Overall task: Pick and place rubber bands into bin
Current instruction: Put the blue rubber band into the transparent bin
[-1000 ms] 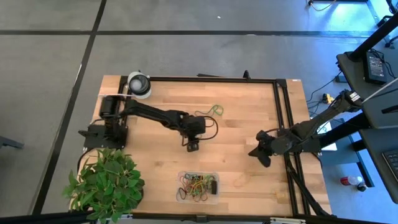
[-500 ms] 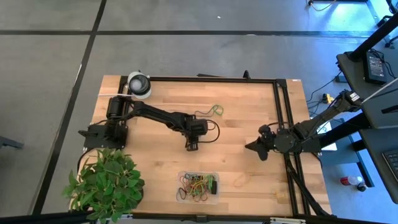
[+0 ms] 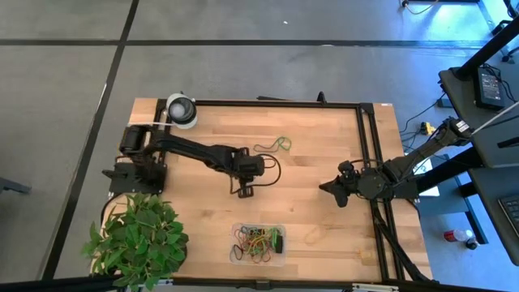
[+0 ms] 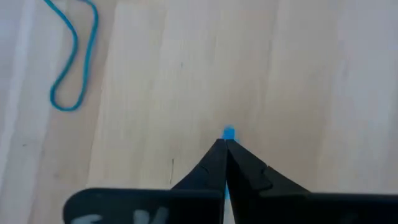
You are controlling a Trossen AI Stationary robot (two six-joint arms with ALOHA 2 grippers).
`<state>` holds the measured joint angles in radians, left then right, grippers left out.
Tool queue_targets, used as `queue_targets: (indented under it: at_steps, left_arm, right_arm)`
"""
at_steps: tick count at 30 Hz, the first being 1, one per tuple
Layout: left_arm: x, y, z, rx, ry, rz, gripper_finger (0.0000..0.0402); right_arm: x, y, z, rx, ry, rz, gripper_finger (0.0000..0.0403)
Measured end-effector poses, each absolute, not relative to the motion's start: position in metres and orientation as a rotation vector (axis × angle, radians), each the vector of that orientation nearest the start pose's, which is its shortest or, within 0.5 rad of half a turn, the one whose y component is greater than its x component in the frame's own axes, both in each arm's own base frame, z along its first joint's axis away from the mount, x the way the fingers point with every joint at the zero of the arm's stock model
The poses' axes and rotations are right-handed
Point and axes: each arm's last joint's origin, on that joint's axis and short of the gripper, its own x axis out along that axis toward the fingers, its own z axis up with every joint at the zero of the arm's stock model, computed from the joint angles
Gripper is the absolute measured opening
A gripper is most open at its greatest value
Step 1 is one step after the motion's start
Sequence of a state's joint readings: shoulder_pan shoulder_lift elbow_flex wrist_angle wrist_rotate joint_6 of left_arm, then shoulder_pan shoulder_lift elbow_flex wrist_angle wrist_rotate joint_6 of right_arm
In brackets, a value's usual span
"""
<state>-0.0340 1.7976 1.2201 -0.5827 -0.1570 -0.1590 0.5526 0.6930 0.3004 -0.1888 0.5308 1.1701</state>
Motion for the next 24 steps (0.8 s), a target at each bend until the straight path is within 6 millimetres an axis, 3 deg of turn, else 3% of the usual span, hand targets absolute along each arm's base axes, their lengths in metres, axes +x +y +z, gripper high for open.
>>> queue_targets:
  at_steps: [7, 17, 24]
  left_arm:
    - [0.352, -0.053, 0.235, -0.105, 1.002, 0.237, 0.0001]
    - [0.370, -0.145, 0.304, -0.145, 0.761, 0.191, 0.0001]
    - [0.369, -0.203, 0.294, -0.220, 0.767, 0.127, 0.0001]
  right_arm:
    - [0.127, 0.063, 0.178, 0.823, 0.528, -0.242, 0.0008]
    - [0.120, 0.066, 0.169, 0.718, 0.744, -0.106, 0.0008]
    - [0.120, 0.066, 0.169, 0.651, 0.759, -0.062, 0.0008]
